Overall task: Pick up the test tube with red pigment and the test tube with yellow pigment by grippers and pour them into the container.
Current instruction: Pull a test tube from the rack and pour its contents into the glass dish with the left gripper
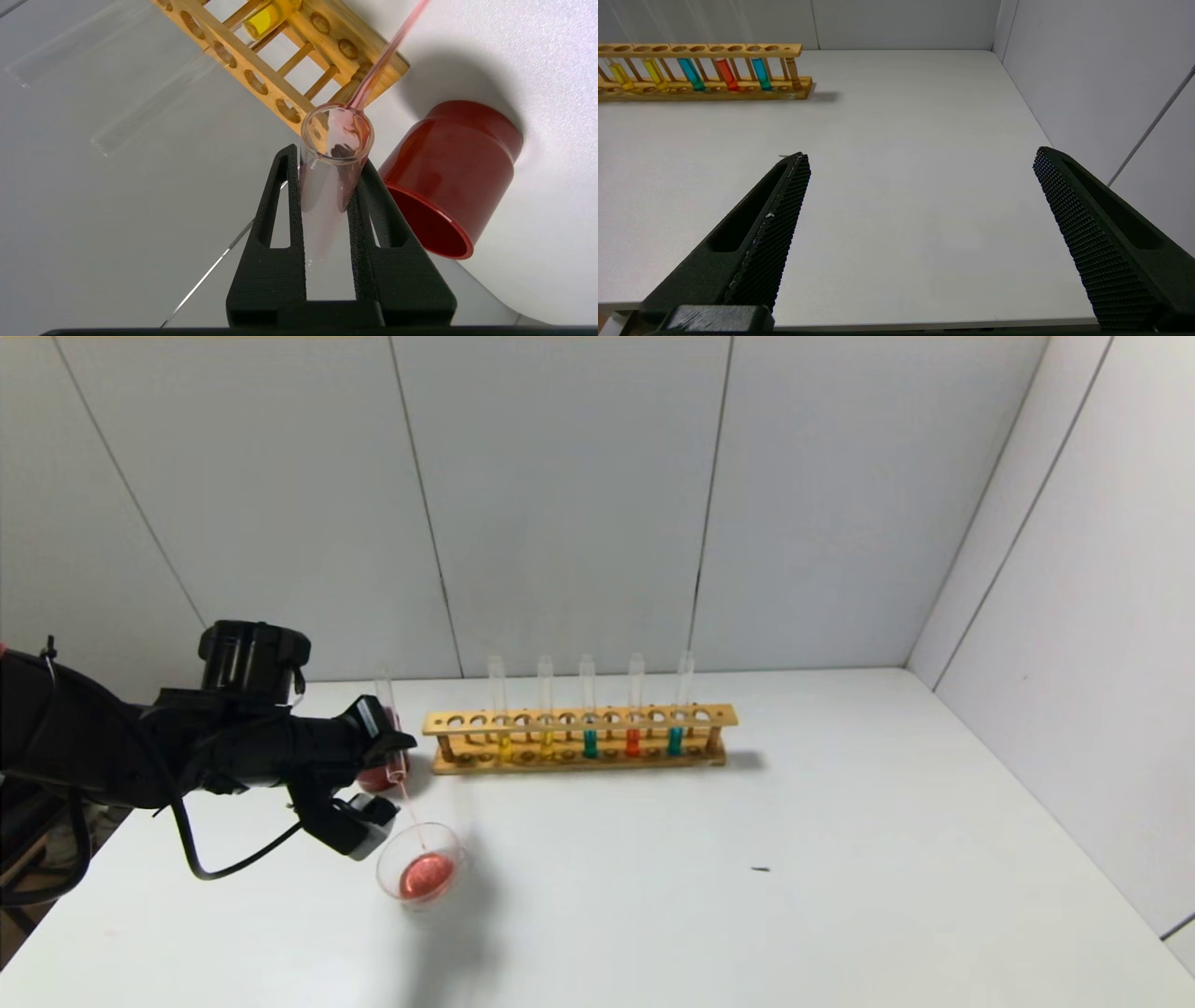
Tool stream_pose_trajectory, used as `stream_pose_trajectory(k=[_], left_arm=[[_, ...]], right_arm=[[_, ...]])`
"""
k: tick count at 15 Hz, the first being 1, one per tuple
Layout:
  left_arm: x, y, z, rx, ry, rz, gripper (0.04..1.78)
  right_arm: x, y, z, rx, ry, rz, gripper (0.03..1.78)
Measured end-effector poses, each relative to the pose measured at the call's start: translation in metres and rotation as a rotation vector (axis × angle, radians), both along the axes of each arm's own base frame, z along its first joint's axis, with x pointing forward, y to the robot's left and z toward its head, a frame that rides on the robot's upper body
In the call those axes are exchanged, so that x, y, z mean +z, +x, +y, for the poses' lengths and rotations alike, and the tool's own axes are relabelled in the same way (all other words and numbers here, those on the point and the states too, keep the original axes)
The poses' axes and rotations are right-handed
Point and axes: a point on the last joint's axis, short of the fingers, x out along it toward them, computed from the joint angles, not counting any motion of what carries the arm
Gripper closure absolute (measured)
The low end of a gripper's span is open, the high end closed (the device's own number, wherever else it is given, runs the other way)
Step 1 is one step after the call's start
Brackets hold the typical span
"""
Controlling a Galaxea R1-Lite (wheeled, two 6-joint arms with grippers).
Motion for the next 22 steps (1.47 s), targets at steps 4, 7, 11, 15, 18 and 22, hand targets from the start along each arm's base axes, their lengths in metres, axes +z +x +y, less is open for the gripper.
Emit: stream_pose_trajectory(k=[4,7,11,15,18,22], left_arm=[[0.003,-0.004,-0.004,-0.043,0.057,-0.037,1.5],[0.011,-0.006,-0.004,-0.039,0.069,-0.102,1.5],[0.013,-0.014,-0.004,-0.035,0.062,-0.183,1.5],[0.015,-0.018,-0.003,-0.029,0.065,-0.187,1.5],[0.015,-0.019,-0.003,-0.025,0.068,-0.187,1.5],[0.011,-0.023,0.0,0.045,-0.016,-0.118,1.5]], right_arm=[[0.0,0.0,0.0,0.0,0.0,0.0,0.06],[0.0,0.0,0.0,0.0,0.0,0.0,0.06],[0.0,0.0,0.0,0.0,0.0,0.0,0.06],[0.0,0.0,0.0,0.0,0.0,0.0,0.06],[0.0,0.0,0.0,0.0,0.0,0.0,0.06],[0.0,0.0,0.0,0.0,0.0,0.0,0.06]])
